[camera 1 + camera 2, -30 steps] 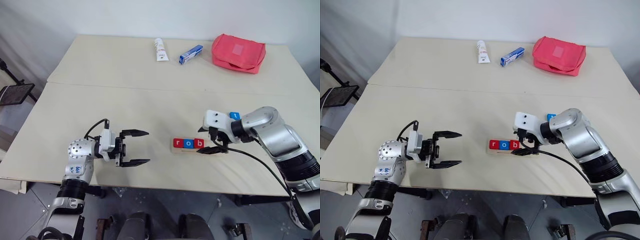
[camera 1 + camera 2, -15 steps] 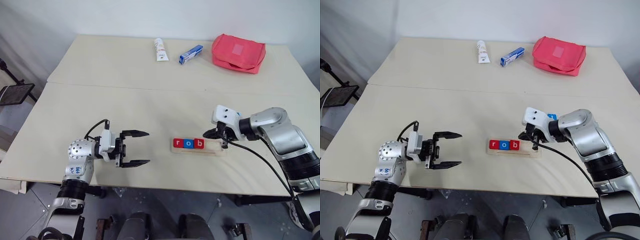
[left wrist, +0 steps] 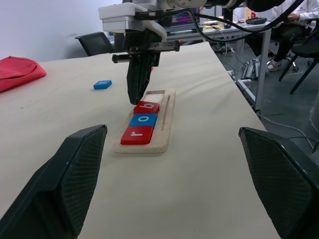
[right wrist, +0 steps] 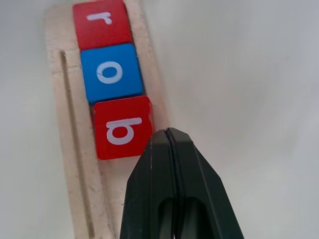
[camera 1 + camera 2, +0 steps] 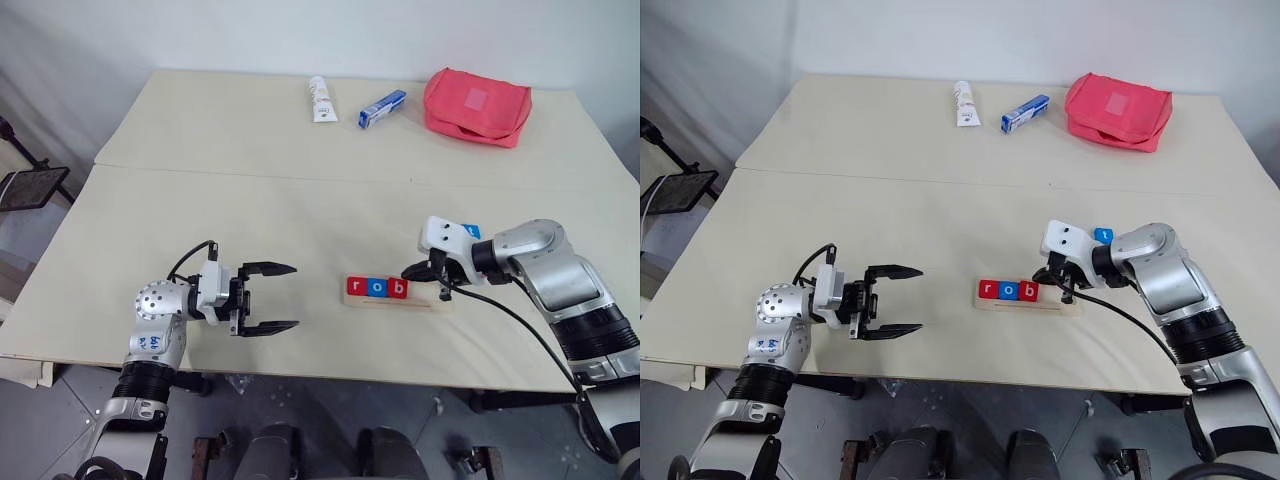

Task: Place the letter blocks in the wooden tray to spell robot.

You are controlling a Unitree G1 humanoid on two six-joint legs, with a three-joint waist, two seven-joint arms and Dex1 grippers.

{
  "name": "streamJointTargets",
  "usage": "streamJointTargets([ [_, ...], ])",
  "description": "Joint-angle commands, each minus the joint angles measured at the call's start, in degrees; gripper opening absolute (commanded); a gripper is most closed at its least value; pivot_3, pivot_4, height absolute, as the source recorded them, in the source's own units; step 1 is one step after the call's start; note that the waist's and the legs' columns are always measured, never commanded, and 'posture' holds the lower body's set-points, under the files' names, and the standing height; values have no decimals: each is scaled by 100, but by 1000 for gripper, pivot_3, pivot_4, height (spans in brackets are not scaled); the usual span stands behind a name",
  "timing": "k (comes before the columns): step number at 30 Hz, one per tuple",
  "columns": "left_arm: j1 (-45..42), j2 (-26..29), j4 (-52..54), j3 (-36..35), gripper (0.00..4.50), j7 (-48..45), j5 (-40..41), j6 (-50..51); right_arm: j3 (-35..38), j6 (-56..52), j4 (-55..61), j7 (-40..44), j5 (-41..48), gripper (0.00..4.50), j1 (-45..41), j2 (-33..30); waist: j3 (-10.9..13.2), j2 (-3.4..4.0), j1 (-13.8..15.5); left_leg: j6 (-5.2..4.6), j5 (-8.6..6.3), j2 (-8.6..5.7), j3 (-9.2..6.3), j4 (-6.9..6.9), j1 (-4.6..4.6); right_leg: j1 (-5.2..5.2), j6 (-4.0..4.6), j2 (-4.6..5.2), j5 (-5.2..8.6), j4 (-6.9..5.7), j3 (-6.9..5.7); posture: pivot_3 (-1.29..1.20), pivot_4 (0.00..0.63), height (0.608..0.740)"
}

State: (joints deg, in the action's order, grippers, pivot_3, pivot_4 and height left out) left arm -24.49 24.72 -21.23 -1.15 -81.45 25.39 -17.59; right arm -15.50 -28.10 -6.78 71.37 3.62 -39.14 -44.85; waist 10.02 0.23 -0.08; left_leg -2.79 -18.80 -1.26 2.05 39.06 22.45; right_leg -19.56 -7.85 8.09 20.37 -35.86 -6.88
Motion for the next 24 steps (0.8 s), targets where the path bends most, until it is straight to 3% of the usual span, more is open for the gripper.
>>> streamJointTargets([
  [1, -53, -5, 41, -23, 4500, 6, 1, -93, 150, -124, 286, 4, 102, 17, 82, -103, 0, 0, -2, 0, 0, 0, 0, 0, 0, 0, 0, 0, 0, 0, 0, 0, 150, 740],
  [8, -235, -122, -177, 29, 4500, -6, -51, -181, 506, -330, 517, -363, 188, 17, 137, -147, 0, 0, 6, 0, 0, 0, 0, 0, 0, 0, 0, 0, 0, 0, -1, 0, 150, 740],
  [14, -286, -169, -269, 16, 4500, -69, -52, -228, 1218, -581, 1015, -675, 541, 17, 516, -283, 0, -1, 18, 0, 0, 0, -3, -2, 1, 0, 0, 0, 0, 0, -3, 0, 150, 740],
  [16, -288, -168, -304, 9, 4500, -115, -39, -235, 1837, -632, 1312, -876, 803, 17, 1006, -298, 1, -2, 26, 0, 0, -2, -1, -2, 1, 1, 0, 1, 0, 1, -4, 0, 150, 740],
  [20, -342, -165, -471, -9, 4500, -218, -14, -260, 3500, -1418, 2079, -1504, 1253, 909, 2444, -260, 1, -3, 161, 0, -2, -4, -11, -8, 3, 3, -1, 2, -1, -2, -16, 0, 150, 740],
  [24, -400, -180, -592, -13, 4500, -325, -18, -255, 4263, -1530, 2522, -1924, 1425, 2305, 3192, -156, 1, -3, 145, -4, -3, -9, -3, -4, 4, 4, -1, 8, -1, 0, -15, 0, 150, 740],
])
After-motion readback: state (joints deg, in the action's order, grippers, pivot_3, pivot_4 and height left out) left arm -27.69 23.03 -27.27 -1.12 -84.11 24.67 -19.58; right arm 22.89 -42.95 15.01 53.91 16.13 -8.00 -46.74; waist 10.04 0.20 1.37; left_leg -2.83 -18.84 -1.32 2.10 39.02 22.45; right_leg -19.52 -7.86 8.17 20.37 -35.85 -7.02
